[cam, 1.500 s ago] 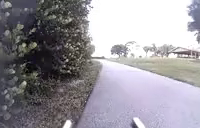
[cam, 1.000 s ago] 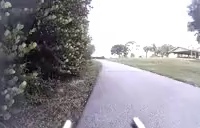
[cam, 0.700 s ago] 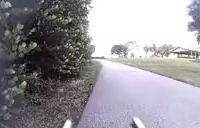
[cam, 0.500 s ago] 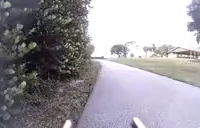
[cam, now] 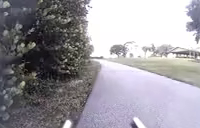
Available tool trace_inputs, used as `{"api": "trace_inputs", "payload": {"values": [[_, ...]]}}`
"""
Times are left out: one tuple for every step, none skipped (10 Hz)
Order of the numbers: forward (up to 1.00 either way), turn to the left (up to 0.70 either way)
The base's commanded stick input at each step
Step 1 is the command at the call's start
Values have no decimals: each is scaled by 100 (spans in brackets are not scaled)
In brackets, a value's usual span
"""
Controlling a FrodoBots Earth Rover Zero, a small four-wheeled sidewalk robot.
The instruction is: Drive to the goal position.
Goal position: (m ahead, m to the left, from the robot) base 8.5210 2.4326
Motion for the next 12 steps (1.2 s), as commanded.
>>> {"api": "trace_inputs", "payload": {"values": [[0,-70],[0,-70],[0,-70],[0,-70],[0,-70],[0,-70],[0,-70],[0,-70],[0,-70],[0,-70],[0,-70],[0,-70]]}}
